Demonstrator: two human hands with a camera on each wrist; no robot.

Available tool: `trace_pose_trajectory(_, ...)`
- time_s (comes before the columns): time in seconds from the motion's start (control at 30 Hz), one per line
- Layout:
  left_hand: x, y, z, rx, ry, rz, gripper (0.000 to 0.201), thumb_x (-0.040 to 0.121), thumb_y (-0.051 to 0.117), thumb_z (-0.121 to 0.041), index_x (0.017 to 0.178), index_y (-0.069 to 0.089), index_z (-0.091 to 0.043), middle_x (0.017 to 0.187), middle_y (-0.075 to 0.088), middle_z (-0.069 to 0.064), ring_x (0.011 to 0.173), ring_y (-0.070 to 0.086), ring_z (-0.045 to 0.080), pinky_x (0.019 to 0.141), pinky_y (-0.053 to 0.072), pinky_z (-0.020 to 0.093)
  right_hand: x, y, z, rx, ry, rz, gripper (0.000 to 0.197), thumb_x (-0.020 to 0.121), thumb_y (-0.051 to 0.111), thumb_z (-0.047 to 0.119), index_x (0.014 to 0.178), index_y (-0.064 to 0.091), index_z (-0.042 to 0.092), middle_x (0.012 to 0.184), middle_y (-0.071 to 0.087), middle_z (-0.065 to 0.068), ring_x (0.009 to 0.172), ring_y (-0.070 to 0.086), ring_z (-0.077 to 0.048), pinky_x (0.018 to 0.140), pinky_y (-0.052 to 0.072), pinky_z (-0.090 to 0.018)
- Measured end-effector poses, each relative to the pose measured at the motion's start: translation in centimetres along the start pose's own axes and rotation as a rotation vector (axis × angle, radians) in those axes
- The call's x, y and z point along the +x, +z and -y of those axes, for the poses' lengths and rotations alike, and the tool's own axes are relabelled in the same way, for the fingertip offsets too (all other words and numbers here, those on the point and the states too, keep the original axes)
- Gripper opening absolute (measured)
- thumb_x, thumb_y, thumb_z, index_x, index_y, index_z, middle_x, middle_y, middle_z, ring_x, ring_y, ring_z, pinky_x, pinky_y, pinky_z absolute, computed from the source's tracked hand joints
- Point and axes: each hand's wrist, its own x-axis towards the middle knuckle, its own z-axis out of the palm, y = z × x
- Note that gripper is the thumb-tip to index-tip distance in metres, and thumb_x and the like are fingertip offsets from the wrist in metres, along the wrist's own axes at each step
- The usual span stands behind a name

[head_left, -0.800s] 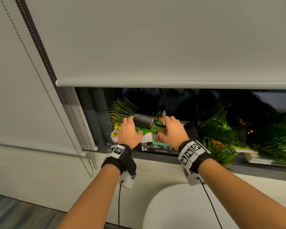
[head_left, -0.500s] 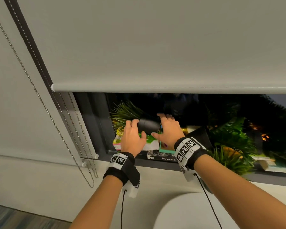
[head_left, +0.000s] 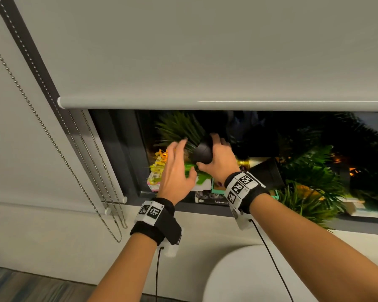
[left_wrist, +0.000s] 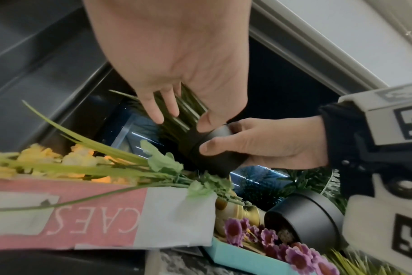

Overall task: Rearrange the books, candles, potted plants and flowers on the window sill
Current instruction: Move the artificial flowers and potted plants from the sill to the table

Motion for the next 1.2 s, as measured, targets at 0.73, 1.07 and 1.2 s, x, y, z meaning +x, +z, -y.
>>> trace_pose_trajectory(0.73, -11.6, 6.6, -4.4, -0.458, -0.217, 0.473, 0.062, 0.067, 0.071, 0.0, 0.122, 0.051, -0.022, 0.109, 0.063, -0.004, 0.092, 0.062, 0.008, 0.08, 0.053, 0.023, -19.9, -2.5, -8.3, 0.551, 0.09, 0.072, 0.088, 0.06, 0.088, 0.024, 0.13, 0.035, 0.019, 0.113, 0.052, 0.032, 0.106, 0.051, 0.017, 0.089, 0.041, -0.004)
trace_pose_trajectory(1.07, -20.2, 12.7, -3.3, -0.236, -0.375, 0.821, 0.038, 0.064, 0.059, -0.029, 0.102, 0.062, -0.03, 0.11, 0.066, -0.003, 0.103, 0.062, 0.018, 0.095, 0.051, 0.041, -28.5, 2.5, -15.8, 0.318, 0.301, 0.544, 0.055, 0.058, 0.087, 0.025, 0.108, 0.065, 0.016, 0.103, 0.068, 0.004, 0.094, 0.062, -0.012, 0.083, 0.049, -0.026)
trace_pose_trajectory(1.2, -22.2, 14.2, -2.9, -0.167, -0.36, 0.814, 0.041, 0.073, 0.063, -0.029, 0.114, 0.058, -0.026, 0.116, 0.06, 0.0, 0.107, 0.06, 0.023, 0.094, 0.049, 0.04, -29.7, 2.7, -15.9, 0.26, 0.319, 0.571, 0.021, 0.096, 0.052, 0.02, 0.106, 0.063, 0.006, 0.096, 0.072, -0.012, 0.085, 0.069, -0.033, 0.063, 0.059, -0.041)
